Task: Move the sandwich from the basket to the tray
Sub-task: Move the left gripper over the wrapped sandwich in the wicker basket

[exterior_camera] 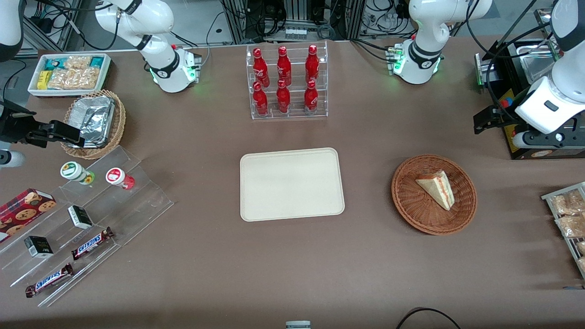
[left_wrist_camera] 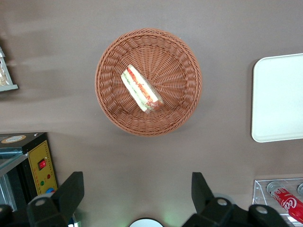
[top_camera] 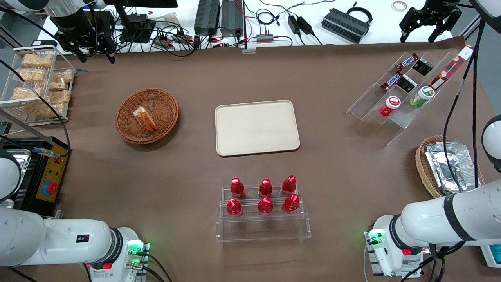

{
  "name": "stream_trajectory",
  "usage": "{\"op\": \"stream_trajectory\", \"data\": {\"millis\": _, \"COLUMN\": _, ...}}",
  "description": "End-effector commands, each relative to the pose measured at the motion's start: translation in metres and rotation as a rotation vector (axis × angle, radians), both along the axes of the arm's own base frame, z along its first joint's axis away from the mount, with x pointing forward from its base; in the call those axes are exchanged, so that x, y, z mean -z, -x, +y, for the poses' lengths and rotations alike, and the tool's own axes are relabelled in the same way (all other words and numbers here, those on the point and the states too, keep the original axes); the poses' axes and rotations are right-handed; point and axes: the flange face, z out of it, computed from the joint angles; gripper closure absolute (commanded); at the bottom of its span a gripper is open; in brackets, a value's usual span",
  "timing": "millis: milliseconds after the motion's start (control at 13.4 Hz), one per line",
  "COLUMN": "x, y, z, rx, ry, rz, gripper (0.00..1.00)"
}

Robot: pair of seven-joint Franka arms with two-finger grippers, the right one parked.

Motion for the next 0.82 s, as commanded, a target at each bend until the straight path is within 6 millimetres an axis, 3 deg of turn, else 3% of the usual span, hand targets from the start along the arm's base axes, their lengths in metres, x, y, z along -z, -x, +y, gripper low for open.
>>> {"op": "stream_trajectory", "data": {"millis": 0, "x": -0.003, "y": -0.001, "z": 0.0, "rx": 0.013, "ry": 0.009, "rz": -0.008, "gripper": 0.0}}
{"op": "stream_trajectory", "data": {"millis": 446, "x": 0.034, "y": -0.02, "z": -0.003, "rx": 0.016, "ry": 0.011, "rz": 0.028, "gripper": 0.0}}
{"op": "stream_trajectory", "data": {"millis": 744, "x": 0.085, "y": -0.031, "z": -0.006, "rx": 0.007, "ry": 0.014, "rz": 0.003, "gripper": 0.0}}
